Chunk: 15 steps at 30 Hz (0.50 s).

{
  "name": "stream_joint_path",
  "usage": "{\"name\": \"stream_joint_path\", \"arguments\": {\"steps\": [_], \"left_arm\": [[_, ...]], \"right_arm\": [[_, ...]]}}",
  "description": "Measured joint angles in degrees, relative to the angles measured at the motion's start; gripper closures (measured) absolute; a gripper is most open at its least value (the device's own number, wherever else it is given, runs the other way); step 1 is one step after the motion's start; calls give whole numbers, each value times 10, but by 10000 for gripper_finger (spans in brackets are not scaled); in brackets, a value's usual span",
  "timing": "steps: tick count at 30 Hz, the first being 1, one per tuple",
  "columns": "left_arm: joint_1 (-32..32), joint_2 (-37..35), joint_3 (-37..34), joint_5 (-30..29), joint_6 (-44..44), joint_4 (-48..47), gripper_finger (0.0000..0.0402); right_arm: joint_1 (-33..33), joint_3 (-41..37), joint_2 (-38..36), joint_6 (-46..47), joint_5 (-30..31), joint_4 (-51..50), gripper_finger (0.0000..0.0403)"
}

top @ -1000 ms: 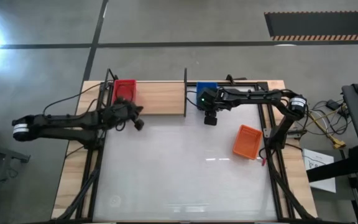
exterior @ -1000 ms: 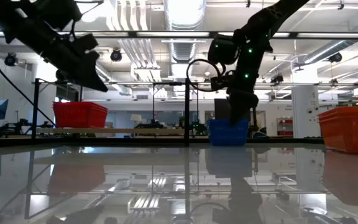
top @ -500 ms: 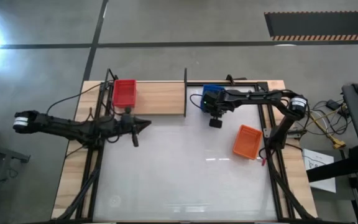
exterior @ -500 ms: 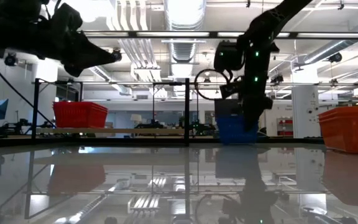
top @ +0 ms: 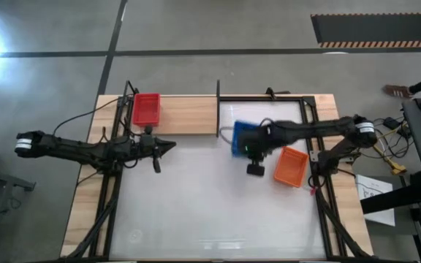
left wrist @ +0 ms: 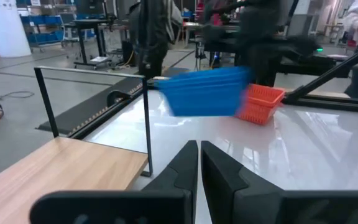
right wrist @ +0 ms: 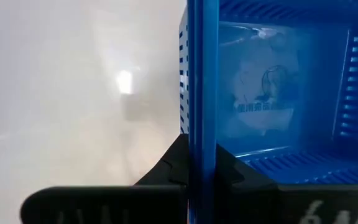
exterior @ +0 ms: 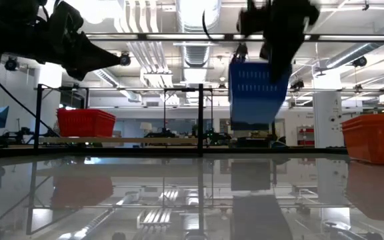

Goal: Stack baskets on shelf by color
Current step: Put the stacked blue bins on the shelf

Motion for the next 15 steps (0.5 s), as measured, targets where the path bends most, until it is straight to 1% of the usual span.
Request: {"name": "stream_joint_path", "arguments": {"steps": [3, 7, 9, 11, 13, 15], "left_arm": [[0, 0, 0, 0, -1, -4, 398], [0, 6, 0, 0, 0, -3, 398], [0, 8, 0, 0, 6, -3, 398], [0, 3, 0, -13, 12, -3, 398], [0, -8, 0, -31, 13, -5, 398], [1, -27, 0, -34, 18, -17, 398]], "right_arm": [[67, 35, 4, 35, -38, 10, 393], [125, 92, 36, 29, -45, 77, 393], [134, 127, 63, 6, -45, 110, 393], [133, 166, 93, -19, -45, 128, 393], [123, 211, 130, -48, -44, 135, 393], [105, 259, 172, -69, -43, 135, 393]]}}
